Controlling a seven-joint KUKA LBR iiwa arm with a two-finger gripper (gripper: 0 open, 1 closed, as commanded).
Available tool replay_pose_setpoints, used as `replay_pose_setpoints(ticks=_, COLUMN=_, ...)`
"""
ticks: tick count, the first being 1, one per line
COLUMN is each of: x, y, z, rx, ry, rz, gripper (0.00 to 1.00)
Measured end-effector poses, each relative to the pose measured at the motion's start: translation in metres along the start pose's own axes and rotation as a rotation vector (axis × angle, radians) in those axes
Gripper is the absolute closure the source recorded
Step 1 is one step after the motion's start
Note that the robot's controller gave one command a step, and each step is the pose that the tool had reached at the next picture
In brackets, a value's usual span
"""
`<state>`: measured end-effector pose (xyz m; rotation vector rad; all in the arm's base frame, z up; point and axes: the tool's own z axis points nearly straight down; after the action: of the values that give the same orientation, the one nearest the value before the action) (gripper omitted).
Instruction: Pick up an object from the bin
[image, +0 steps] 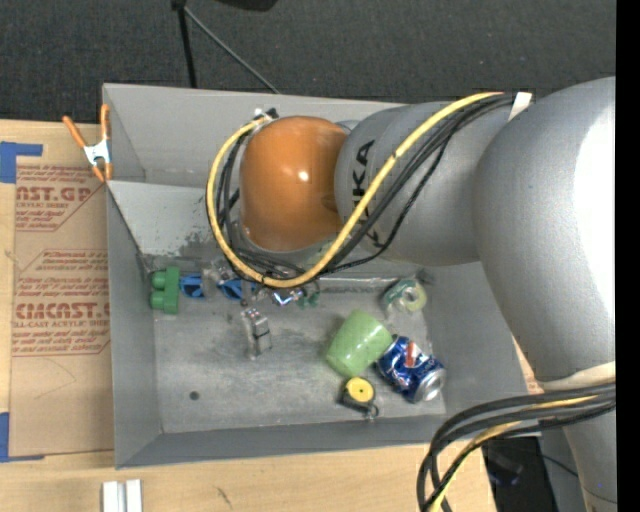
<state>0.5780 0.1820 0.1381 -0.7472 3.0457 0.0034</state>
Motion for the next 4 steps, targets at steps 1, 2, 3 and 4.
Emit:
replay_pose_setpoints(ticks=1, x=-0.004, y=0.030, z=0.063, rx=-0.002, ry=0.009, rz=0.096, gripper=0.00)
replay_pose_setpoints(ticks=2, x=0.038, y=0.080, z=0.069, rx=-0.001, ry=0.007, rz=-0.136, gripper=0.00)
replay_pose_setpoints(ticks=3, x=0.069, y=0.005, z=-0.023, rx=0.002, ry=0.002, rz=-0.491, gripper=0.00)
replay_pose_setpoints(ticks=4, x=0.014, y=-0.029, z=0.033, rx=-0.002, ry=0.003, rz=-0.418, gripper=0.00)
